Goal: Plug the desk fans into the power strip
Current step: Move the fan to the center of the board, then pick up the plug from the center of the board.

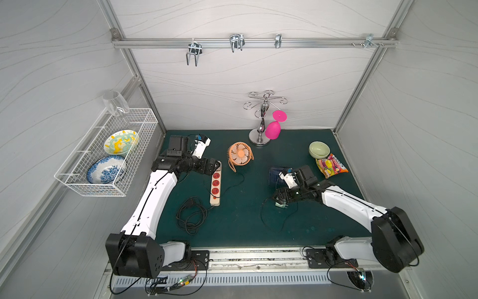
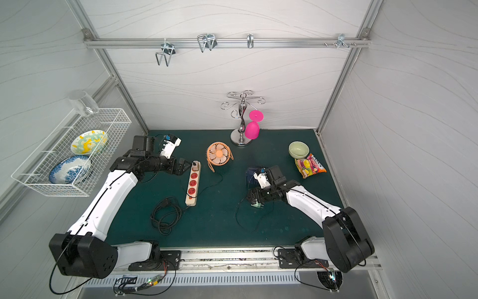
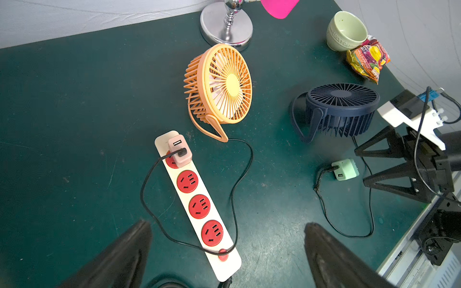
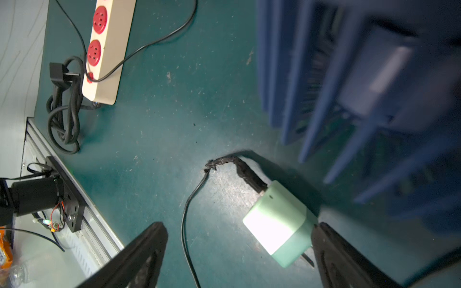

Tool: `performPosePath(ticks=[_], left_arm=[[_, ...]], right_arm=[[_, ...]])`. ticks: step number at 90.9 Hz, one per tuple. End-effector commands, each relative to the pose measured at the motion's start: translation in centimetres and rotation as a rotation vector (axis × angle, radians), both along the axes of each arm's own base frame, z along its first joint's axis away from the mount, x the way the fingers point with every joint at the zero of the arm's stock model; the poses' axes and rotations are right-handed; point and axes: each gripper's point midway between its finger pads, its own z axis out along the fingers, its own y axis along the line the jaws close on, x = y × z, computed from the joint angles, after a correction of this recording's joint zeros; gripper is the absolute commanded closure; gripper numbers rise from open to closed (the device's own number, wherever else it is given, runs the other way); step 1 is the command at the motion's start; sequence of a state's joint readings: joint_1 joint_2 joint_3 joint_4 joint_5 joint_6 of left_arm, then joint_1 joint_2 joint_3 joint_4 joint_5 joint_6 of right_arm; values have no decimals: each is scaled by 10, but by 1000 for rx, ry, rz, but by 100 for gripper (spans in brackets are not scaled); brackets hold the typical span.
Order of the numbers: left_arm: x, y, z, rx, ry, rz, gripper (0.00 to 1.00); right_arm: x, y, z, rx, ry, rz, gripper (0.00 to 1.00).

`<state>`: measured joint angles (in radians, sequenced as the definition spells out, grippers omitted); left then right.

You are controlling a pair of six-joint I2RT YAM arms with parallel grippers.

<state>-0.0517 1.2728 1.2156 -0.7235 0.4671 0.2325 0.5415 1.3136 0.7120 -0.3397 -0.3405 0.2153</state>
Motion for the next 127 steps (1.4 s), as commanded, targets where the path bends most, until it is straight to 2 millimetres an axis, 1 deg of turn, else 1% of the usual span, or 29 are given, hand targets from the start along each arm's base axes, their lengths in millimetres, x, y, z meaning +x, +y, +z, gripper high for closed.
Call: performPosePath(ticks=[1, 9, 12, 23, 27, 35, 41, 46, 53, 58, 64, 73, 79, 86, 91, 105, 117, 127], left_arm=[[8, -1, 16, -24, -65, -5, 0], [9, 2, 18, -14, -64, -1, 0], [10, 2, 17, -9, -63, 2, 0], [12, 0, 16, -30, -58, -1, 0], [12, 0, 17, -30, -56, -2, 0], [13, 3, 16, -15, -55, 4, 0], [14, 1, 14, -28, -51, 2, 0], [14, -1, 14, -40, -47, -3, 0], [13, 0, 14, -30, -46, -5, 0], [14, 2, 14, -22, -48, 2, 0], [14, 1, 13, -31, -46, 2, 0], [12, 0, 14, -29, -45, -5, 0], [13, 2, 14, -11, -48, 1, 0], [14, 2, 12, -16, -47, 0, 0], [14, 1, 11, -25, -44, -3, 0], [16, 4, 14, -12, -47, 5, 0], [16, 4, 12, -16, -45, 3, 0], [15, 4, 12, -15, -45, 4, 0]], right_arm=[[-13, 9, 3, -3, 26, 63, 6], [-24, 9, -2, -18, 107, 68, 8], [-27, 9, -3, -31, 113, 79, 8], [-34, 14, 4, -27, 106, 105, 8], [-33, 12, 5, -45, 93, 98, 8], [-21, 2, 8, -105, -7, 78, 6], [-3, -4, 12, -126, -109, 50, 4], [9, -5, 16, -88, -118, 28, 4], [26, -4, 19, -120, -218, 34, 3], [34, -4, 17, -160, -274, 50, 1], [37, -5, 9, -169, -260, 51, 1], [29, -2, -5, -124, -142, 40, 1], [19, 2, -12, -91, -79, 45, 3], [6, 4, -23, -89, -16, 53, 4], [-1, 5, -26, -93, 7, 58, 4], [-16, 17, -15, -84, -3, 124, 6], [-38, 28, -13, -106, 29, 204, 8], [-51, 33, -11, -122, 49, 240, 8]])
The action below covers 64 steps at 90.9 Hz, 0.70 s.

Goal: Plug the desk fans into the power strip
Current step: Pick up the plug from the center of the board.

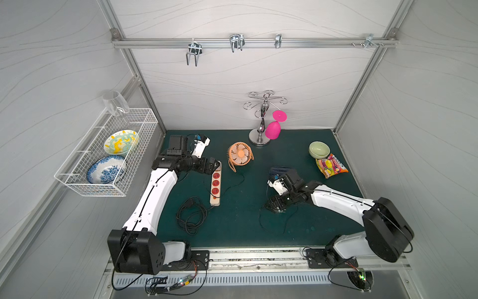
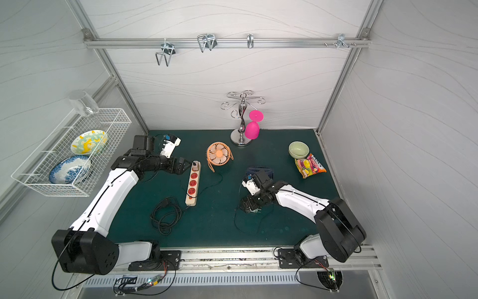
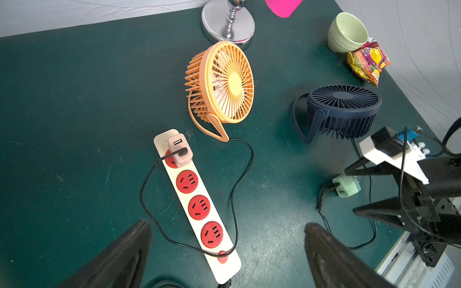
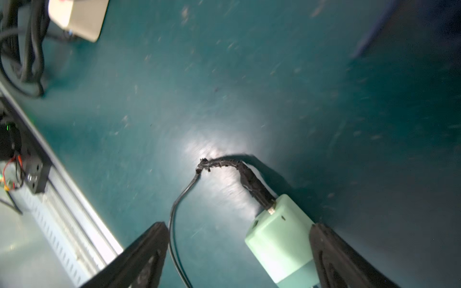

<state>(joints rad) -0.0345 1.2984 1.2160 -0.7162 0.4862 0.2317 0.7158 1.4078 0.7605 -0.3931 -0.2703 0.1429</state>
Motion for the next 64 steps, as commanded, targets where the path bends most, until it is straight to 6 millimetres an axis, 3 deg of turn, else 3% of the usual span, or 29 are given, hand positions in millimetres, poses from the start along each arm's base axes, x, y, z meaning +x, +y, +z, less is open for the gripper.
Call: performPosePath(ticks=[1, 8, 21, 30, 44, 64], left_arm=[[11, 1, 18, -1, -64, -1, 0], [11, 1, 18, -6, -65, -2, 0], [10, 1, 20, -6, -69, -2, 0], [9, 1, 21, -2, -70, -3, 0], [8, 2, 21, -2, -73, -1, 0], [6, 0, 18, -15, -64, -2, 0]], right_arm=[[-19, 5, 10, -10, 49, 39, 8], [-20, 3, 14, -34, 28, 42, 7], [-6, -6, 25, -118, -111, 109, 7], [-2, -5, 39, -147, -229, 311, 7], [-18, -2, 55, -96, -316, 583, 6], [-36, -18, 32, -117, -269, 753, 8]])
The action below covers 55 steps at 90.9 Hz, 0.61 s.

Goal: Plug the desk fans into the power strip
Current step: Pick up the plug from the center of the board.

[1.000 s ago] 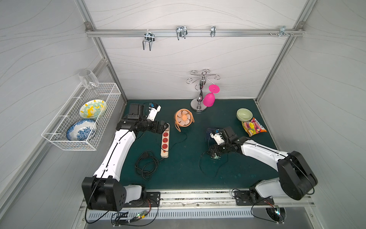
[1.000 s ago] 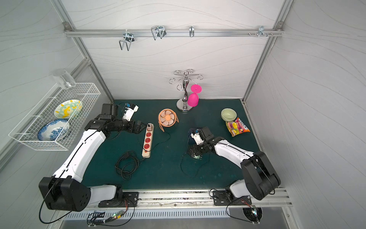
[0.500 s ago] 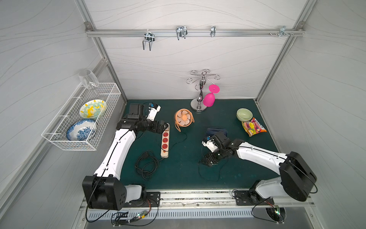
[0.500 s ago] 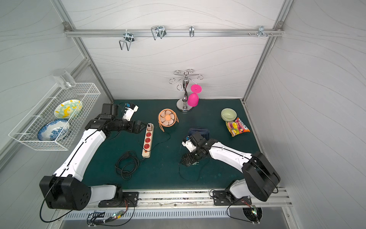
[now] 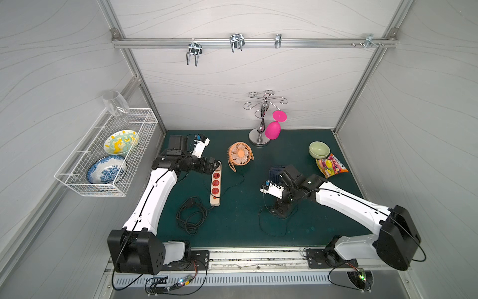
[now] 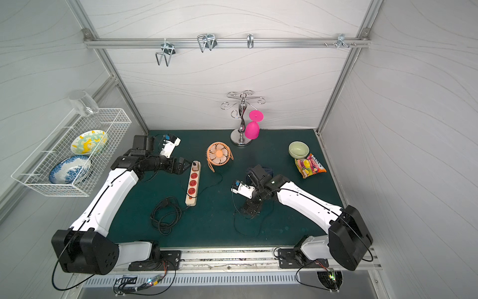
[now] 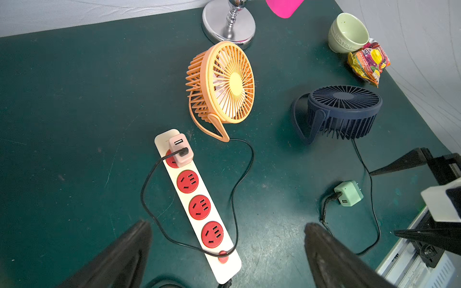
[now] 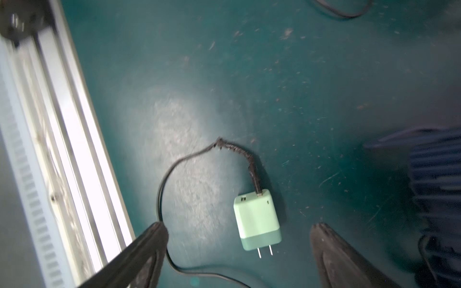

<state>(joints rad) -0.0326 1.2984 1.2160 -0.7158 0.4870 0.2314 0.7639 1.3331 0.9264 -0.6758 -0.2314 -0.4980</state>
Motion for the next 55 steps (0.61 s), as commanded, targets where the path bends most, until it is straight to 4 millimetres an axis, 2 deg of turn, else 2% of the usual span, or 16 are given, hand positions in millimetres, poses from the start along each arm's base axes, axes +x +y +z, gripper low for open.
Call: performPosePath(ticks=[1, 35, 45, 55], left_arm=[[6, 0, 17, -13, -62, -3, 0], [5, -3, 17, -40, -54, -3, 0], [5, -3, 18, -47, -52, -4, 0], [6, -2, 18, -42, -54, -1, 0]], right_arm=[[-22, -17, -18, -66, 42, 163, 8], [-9, -34, -51, -63, -32, 179, 11], [-5, -34, -61, -87, -25, 174, 11], [-2, -31, -69, -107, 3, 173, 17]])
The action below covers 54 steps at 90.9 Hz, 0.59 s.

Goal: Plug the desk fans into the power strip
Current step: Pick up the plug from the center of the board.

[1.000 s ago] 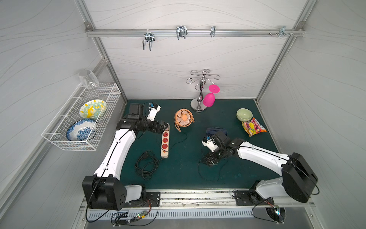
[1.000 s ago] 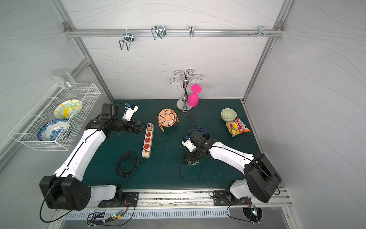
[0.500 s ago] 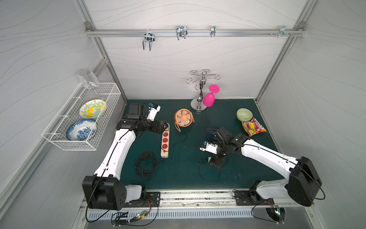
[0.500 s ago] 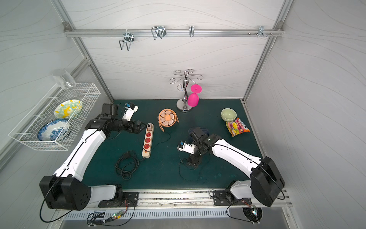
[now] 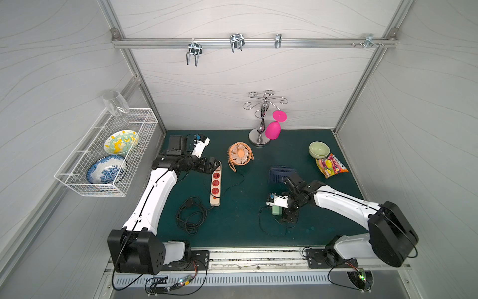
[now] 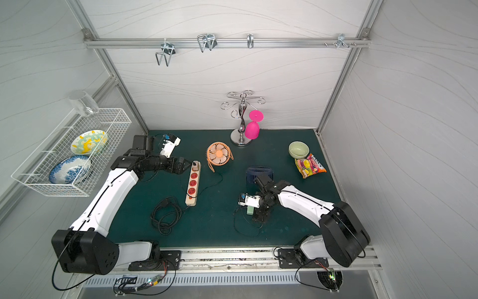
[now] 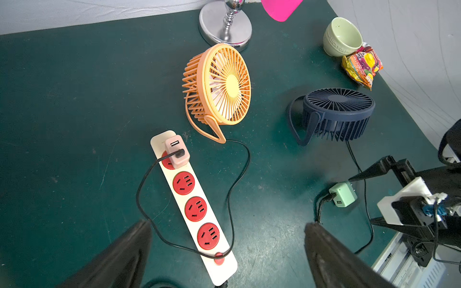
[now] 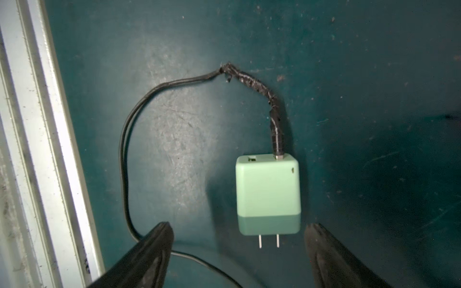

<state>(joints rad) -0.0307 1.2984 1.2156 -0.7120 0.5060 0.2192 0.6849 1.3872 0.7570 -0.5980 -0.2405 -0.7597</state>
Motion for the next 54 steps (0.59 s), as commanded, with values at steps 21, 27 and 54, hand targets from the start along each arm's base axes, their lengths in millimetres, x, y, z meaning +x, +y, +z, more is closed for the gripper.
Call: performPosePath(ticks=[21, 27, 54], left_arm=[[5, 0, 17, -20, -60, 1, 0], [6, -2, 17, -32, -63, -3, 0], [5, -3, 17, -36, -69, -6, 0]], right_arm=[[10, 4, -22, -55, 39, 16, 27], [10, 7, -21, -51, 45, 23, 32], [5, 10, -25, -50, 50, 35, 50]])
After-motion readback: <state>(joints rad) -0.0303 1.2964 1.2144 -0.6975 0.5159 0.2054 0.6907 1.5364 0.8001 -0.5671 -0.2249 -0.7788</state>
